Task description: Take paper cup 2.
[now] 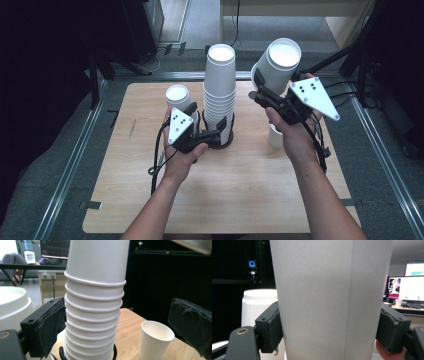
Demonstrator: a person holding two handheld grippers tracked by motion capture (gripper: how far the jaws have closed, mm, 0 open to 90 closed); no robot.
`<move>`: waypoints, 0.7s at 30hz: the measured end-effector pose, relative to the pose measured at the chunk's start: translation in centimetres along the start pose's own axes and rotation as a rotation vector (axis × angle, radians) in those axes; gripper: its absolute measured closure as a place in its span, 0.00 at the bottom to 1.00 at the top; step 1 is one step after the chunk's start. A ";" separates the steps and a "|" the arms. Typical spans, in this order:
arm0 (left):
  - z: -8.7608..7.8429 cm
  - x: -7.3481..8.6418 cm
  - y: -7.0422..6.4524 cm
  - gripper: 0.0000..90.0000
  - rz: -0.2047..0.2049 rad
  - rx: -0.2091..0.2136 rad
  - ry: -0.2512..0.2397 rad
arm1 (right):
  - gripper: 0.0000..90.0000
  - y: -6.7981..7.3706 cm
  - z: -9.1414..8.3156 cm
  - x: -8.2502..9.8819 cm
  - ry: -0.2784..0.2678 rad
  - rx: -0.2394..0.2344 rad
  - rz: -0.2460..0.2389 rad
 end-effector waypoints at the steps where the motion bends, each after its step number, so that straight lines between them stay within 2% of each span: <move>1: -0.2 0.1 0.0 0.02 -0.006 -0.002 0.003 | 0.23 0.0 -0.3 0.2 0.002 0.000 -0.006; 7: -1.6 0.7 0.1 0.02 -0.016 -0.014 0.020 | 0.23 0.3 -2.4 2.2 0.028 -0.014 -0.059; 13: -3.4 2.1 0.2 0.02 -0.016 -0.014 0.050 | 0.23 0.8 -4.7 4.5 0.063 -0.028 -0.098; 15: -3.9 2.7 0.2 0.02 -0.032 -0.016 0.056 | 0.22 1.1 -5.4 5.2 0.074 -0.037 -0.103; 21: -5.4 4.5 0.0 0.02 -0.040 -0.009 0.093 | 0.22 2.1 -7.7 7.4 0.108 -0.064 -0.149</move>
Point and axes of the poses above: each handheld gripper's, and its own axes: z roughly forward along the jaws, x roughly out of its underside, y roughly to its left, the point moved 10 cm from there along z, roughly forward along the jaws, and after that the axes turned 15 degrees about -y, right-handed, at the moved point
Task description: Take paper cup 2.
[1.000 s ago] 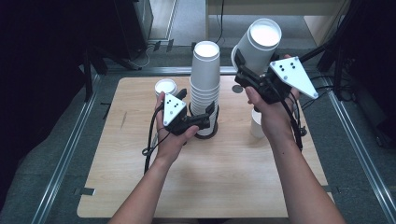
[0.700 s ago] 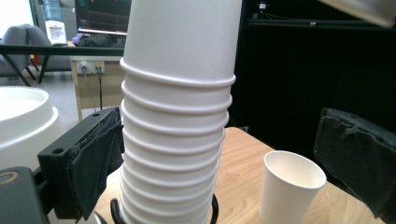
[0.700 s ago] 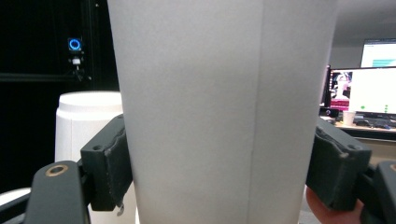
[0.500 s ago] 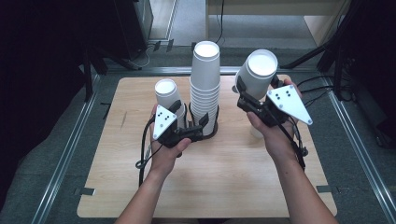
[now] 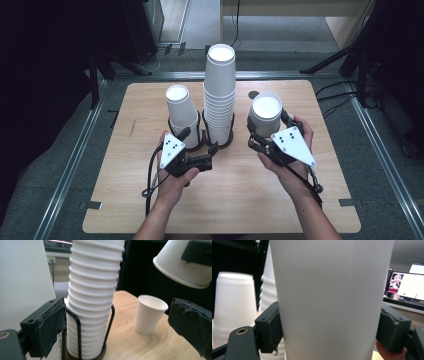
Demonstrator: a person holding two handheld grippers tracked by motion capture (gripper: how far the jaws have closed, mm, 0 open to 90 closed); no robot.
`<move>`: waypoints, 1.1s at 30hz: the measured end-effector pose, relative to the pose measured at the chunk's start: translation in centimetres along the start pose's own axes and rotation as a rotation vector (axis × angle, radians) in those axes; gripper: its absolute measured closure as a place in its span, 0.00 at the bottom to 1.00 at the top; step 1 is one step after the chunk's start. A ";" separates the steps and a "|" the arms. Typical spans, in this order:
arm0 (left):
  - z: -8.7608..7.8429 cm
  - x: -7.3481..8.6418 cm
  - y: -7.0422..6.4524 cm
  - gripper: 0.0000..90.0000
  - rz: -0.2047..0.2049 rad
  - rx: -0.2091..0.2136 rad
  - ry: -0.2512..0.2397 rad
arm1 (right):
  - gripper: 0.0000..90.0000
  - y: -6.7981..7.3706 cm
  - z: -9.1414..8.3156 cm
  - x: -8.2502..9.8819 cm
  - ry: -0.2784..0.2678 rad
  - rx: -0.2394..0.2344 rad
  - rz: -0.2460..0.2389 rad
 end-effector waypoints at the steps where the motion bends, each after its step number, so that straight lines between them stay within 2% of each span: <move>1: -0.2 0.3 0.0 0.02 0.000 0.000 0.006 | 0.22 0.2 -0.4 0.4 0.007 -0.004 -0.012; 7: -0.8 1.0 -0.2 0.02 -0.009 0.013 0.043 | 0.22 1.2 -2.5 3.3 0.050 -0.026 -0.080; 11: -1.3 1.6 -0.2 0.02 -0.019 0.015 0.066 | 0.22 1.4 -3.8 4.9 0.078 -0.034 -0.105; 18: -1.7 2.5 -0.6 0.02 -0.025 0.045 0.092 | 0.22 2.3 -5.9 7.0 0.110 -0.061 -0.138; 21: -1.8 2.9 -0.9 0.02 -0.029 0.060 0.100 | 0.22 2.8 -6.4 7.7 0.121 -0.082 -0.194; 24: -2.0 3.3 -1.0 0.02 -0.013 0.080 0.120 | 0.22 3.0 -6.8 8.3 0.128 -0.086 -0.200; 27: -2.2 3.6 -1.1 0.02 -0.012 0.100 0.129 | 0.21 3.2 -7.1 8.9 0.137 -0.105 -0.224; 31: -2.3 4.1 -1.7 0.02 -0.011 0.121 0.142 | 0.21 3.4 -7.3 9.6 0.154 -0.109 -0.230; 33: -2.3 4.2 -2.2 0.02 -0.008 0.137 0.146 | 0.21 3.6 -7.3 9.9 0.153 -0.123 -0.259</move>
Point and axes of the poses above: each handheld gripper's, and its own axes: z roughly forward along the jaws, x roughly out of its underside, y roughly to its left, the point moved 10 cm from there along z, roughly forward along the jaws, and after that the axes turned 15 degrees about -y, right-handed, at the moved point
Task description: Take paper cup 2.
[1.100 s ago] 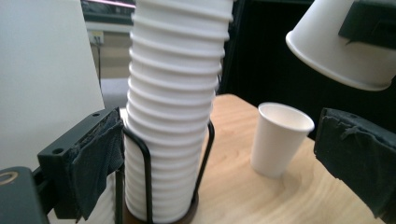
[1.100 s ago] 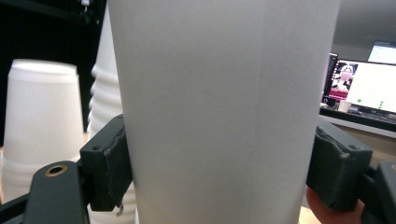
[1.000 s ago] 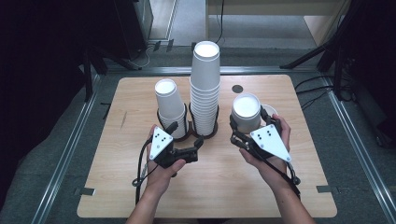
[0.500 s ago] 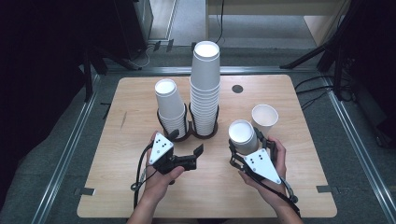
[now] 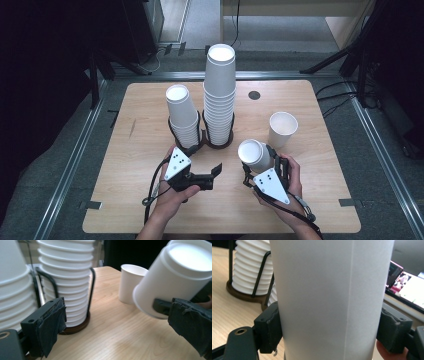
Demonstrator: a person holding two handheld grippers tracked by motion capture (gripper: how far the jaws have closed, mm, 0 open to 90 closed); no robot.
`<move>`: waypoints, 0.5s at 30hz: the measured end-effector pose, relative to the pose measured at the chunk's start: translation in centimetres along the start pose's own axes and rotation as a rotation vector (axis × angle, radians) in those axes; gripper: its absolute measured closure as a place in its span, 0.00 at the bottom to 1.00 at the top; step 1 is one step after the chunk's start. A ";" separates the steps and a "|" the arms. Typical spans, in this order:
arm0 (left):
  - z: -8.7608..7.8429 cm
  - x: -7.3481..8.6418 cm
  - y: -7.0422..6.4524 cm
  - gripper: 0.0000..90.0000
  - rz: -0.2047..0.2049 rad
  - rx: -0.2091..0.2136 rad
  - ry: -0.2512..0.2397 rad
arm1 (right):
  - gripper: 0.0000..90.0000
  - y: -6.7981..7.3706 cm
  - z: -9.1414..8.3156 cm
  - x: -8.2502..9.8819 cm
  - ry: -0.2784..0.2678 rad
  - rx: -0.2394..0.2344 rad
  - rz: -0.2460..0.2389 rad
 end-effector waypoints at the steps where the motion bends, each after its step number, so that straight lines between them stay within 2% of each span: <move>1: 0.0 0.0 -0.3 0.02 0.004 0.008 0.002 | 0.21 0.2 0.0 0.1 -0.001 -0.005 -0.016; 5: 0.2 0.3 -1.1 0.02 0.025 0.039 0.013 | 0.21 1.1 0.1 0.1 -0.001 -0.029 -0.051; 9: 0.3 0.6 -1.6 0.02 0.032 0.064 0.026 | 0.21 1.7 0.1 0.0 -0.002 -0.045 -0.062; 13: 0.4 0.6 -2.6 0.03 0.021 0.106 0.027 | 0.21 2.2 0.2 -0.1 -0.009 -0.062 -0.074; 15: 0.4 0.6 -3.2 0.05 0.008 0.143 0.027 | 0.21 2.4 0.2 -0.1 -0.007 -0.072 -0.078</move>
Point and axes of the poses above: each handheld gripper's, and its own axes: z roughly forward along the jaws, x roughly out of its underside, y roughly to its left, the point moved 10 cm from there along z, roughly forward along the jaws, and after that the axes turned 15 degrees about -y, right-handed, at the moved point
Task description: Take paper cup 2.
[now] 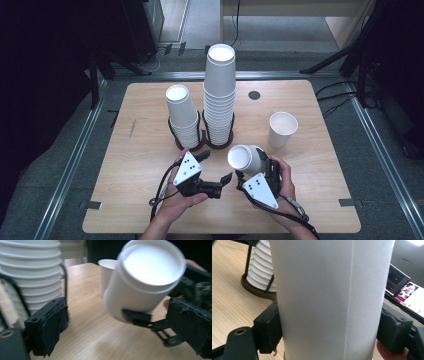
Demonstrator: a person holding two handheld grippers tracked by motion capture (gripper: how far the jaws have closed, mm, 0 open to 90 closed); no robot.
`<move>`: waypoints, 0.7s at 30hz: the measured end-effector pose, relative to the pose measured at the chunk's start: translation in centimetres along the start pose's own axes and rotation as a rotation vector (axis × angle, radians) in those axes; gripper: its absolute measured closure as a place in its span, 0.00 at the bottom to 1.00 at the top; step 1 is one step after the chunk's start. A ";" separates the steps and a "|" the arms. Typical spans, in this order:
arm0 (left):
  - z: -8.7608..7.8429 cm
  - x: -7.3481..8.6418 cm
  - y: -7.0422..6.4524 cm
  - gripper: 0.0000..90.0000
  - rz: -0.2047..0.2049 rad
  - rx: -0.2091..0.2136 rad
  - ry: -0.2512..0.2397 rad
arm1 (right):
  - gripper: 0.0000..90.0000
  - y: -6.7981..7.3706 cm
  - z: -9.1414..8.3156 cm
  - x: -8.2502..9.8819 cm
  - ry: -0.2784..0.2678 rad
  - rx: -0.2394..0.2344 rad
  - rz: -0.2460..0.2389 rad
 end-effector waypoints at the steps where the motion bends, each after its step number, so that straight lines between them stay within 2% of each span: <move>1: 0.1 0.0 -0.1 0.05 -0.004 0.004 0.000 | 0.21 0.1 0.0 0.0 -0.001 -0.006 -0.003; 7: 0.2 0.4 -0.6 0.06 0.023 0.014 0.015 | 0.21 0.8 0.0 -0.2 -0.006 -0.031 -0.012; 10: 0.2 0.3 -0.7 0.07 0.024 0.021 0.015 | 0.21 1.2 0.0 -0.4 -0.016 -0.049 -0.010; 14: 0.2 0.5 -0.8 0.13 0.049 0.029 0.020 | 0.21 1.9 0.0 -0.4 -0.016 -0.073 -0.018; 21: 0.3 0.6 -1.4 0.15 0.065 0.049 0.025 | 0.21 2.9 -0.1 -0.5 -0.023 -0.114 -0.026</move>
Point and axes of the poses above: each handheld gripper's, and its own axes: z roughly forward along the jaws, x roughly out of its underside, y roughly to its left, the point moved 10 cm from there along z, roughly forward along the jaws, and after that the axes turned 15 degrees about -y, right-handed, at the moved point
